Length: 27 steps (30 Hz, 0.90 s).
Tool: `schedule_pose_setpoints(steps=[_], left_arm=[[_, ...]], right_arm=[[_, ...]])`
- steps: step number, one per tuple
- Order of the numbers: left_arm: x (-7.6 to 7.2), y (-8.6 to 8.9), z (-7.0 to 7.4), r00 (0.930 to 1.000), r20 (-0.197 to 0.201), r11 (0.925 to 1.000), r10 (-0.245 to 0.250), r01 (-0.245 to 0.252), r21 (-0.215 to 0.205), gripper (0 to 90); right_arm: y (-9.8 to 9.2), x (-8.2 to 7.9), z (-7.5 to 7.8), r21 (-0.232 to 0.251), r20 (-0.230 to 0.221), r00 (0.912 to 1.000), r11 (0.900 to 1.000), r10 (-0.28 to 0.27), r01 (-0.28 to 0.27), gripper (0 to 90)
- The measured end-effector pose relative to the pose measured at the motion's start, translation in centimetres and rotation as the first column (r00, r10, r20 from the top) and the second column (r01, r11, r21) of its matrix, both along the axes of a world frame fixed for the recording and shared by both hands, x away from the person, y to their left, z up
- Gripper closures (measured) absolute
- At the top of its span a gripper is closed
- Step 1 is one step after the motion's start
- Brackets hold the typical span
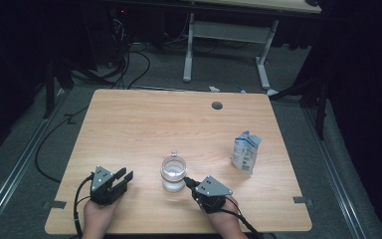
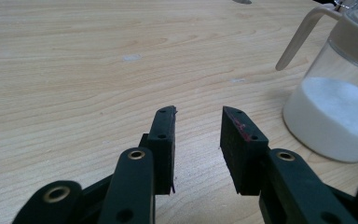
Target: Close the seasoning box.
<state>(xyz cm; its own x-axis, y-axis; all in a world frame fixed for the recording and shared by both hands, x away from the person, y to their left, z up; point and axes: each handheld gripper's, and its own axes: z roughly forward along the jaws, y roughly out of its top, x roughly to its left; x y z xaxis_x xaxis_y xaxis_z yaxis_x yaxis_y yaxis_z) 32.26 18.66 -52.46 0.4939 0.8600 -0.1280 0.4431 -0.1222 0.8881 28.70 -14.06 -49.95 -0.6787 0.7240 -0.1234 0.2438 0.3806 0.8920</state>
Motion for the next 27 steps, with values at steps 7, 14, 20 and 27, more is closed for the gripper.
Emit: schedule_pose_setpoints(steps=[7, 14, 20, 27], left_arm=[[0.0, 0.1, 0.0, 1.0, -0.001, 1.0, 0.001, -0.001, -0.001, 66.2], [0.0, 0.0, 0.0, 1.0, 0.001, 1.0, 0.0, 0.0, 0.002, 66.2], [0.0, 0.1, 0.0, 1.0, 0.0, 1.0, 0.0, 0.0, 0.001, 66.2], [0.0, 0.1, 0.0, 1.0, 0.001, 1.0, -0.003, 0.003, -0.001, 66.0]], right_arm=[[0.6, -0.2, 0.2, 0.004, 0.011, 0.9997, 1.0, 0.022, -0.022, 89.9], [0.6, -0.2, 0.1, 0.007, 0.009, 0.9996, 1.0, 0.025, -0.025, 89.8], [-0.2, 0.1, 0.1, 0.011, -0.003, 1.0, 1.0, -0.007, 0.007, 83.2], [-3.2, 0.8, -0.4, 0.015, -0.022, 0.9956, 0.996, -0.091, 0.091, 73.1]])
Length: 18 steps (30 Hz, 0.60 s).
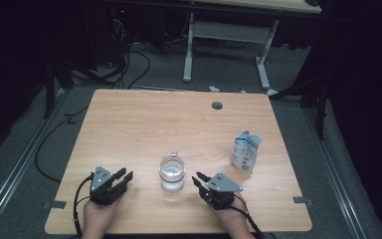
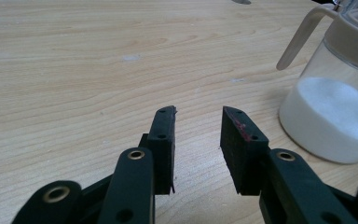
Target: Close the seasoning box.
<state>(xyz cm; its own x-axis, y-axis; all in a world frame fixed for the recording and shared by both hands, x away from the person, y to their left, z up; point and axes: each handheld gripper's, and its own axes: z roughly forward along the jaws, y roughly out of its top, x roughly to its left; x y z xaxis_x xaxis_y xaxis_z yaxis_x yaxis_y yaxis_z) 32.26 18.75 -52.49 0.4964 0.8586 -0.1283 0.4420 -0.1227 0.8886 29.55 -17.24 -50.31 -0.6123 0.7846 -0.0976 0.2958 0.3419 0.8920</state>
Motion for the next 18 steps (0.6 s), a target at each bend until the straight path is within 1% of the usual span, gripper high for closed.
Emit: schedule_pose_setpoints(steps=[3, 4, 7, 9, 12, 13, 14, 15, 17, 18], left_arm=[[0.0, 0.0, 0.0, 1.0, 0.001, 1.0, -0.001, 0.001, -0.003, 66.0], [0.0, 0.1, 0.0, 1.0, 0.001, 1.0, 0.0, 0.0, -0.004, 65.9], [0.0, 0.2, 0.0, 1.0, 0.0, 1.0, 0.001, -0.001, -0.006, 65.7], [0.0, 0.2, 0.0, 1.0, 0.0, 1.0, 0.002, -0.002, -0.007, 65.7], [0.0, 0.2, 0.0, 1.0, 0.0, 1.0, 0.004, -0.004, -0.007, 65.4], [0.0, 0.2, -0.1, 1.0, -0.001, 1.0, 0.002, -0.002, -0.005, 65.4], [0.0, 0.1, -0.1, 1.0, -0.002, 1.0, 0.0, 0.0, -0.004, 65.3], [0.0, 0.0, -0.1, 1.0, -0.002, 1.0, -0.001, 0.001, -0.001, 65.2], [0.0, -0.2, -0.1, 1.0, -0.003, 1.0, -0.004, 0.004, 0.002, 65.2], [0.0, -0.2, -0.2, 1.0, -0.002, 1.0, -0.005, 0.005, 0.002, 65.2]], right_arm=[[-2.1, 0.4, -0.2, 0.011, -0.011, 0.9984, 0.998, -0.055, 0.055, 71.4], [-3.1, 0.6, -0.3, 0.02, -0.016, 0.997, 0.997, -0.075, 0.076, 70.9], [-5.2, 0.6, -0.3, 0.035, -0.02, 0.9926, 0.992, -0.12, 0.12, 69.2], [-7.0, 0.3, -0.2, 0.048, -0.022, 0.9876, 0.987, -0.155, 0.156, 68.5], [-9.2, -0.3, 0.0, 0.055, -0.018, 0.9805, 0.979, -0.196, 0.196, 68.4], [-9.9, -0.5, 0.0, 0.061, -0.021, 0.9769, 0.975, -0.213, 0.214, 68.4], [-10.4, -0.7, 0.0, 0.06, -0.017, 0.9753, 0.973, -0.22, 0.221, 68.3], [-10.8, -0.9, 0.0, 0.061, -0.022, 0.9727, 0.971, -0.231, 0.232, 68.3], [-11.2, -1.0, -0.2, 0.061, -0.025, 0.9709, 0.969, -0.238, 0.239, 67.9], [-11.3, -1.0, -0.2, 0.058, -0.023, 0.9713, 0.97, -0.237, 0.238, 67.8]])
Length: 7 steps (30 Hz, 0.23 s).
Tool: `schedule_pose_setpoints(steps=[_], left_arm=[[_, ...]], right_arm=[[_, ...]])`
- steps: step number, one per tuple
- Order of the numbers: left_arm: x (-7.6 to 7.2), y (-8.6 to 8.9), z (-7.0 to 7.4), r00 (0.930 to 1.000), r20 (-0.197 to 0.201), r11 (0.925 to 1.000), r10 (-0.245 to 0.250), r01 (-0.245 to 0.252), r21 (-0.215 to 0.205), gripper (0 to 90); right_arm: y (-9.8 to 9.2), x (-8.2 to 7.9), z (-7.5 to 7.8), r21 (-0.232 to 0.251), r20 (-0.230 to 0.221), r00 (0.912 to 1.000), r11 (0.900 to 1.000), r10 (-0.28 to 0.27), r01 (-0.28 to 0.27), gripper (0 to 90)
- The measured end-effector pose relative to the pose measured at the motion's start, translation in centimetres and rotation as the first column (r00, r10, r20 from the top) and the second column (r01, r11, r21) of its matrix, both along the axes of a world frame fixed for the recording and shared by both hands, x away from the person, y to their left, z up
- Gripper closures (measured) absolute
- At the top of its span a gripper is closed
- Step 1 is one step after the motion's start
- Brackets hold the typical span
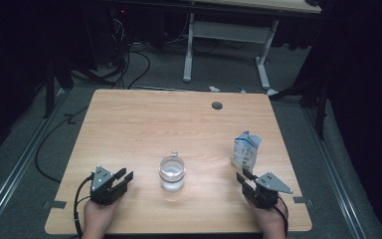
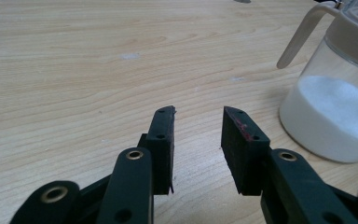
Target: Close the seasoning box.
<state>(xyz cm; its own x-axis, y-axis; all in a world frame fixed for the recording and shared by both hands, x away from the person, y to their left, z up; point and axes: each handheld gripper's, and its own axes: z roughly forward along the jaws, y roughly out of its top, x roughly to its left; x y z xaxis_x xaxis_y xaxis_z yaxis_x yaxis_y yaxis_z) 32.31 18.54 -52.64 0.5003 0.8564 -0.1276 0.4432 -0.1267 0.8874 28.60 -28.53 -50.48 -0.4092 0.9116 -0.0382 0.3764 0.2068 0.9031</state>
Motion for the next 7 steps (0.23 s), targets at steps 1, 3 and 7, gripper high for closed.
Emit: schedule_pose_setpoints(steps=[1, 3, 7], left_arm=[[-0.01, -0.05, 0.01, 1.0, 0.0, 1.0, -0.002, 0.002, 0.002, 65.1], [-0.02, -0.11, 0.0, 1.0, 0.001, 1.0, -0.004, 0.004, 0.008, 65.1], [0.02, 0.0, 0.0, 1.0, 0.001, 1.0, 0.001, -0.001, 0.002, 65.1]], right_arm=[[0.04, 0.04, 0.02, 0.001, 0.002, 1.0, 1.0, 0.001, -0.001, 67.7], [0.26, 0.07, 0.09, -0.001, 0.008, 0.9999, 1.0, 0.007, -0.007, 67.6], [0.45, 0.09, 0.08, -0.008, 0.009, 0.9999, 1.0, 0.012, -0.012, 67.5]])
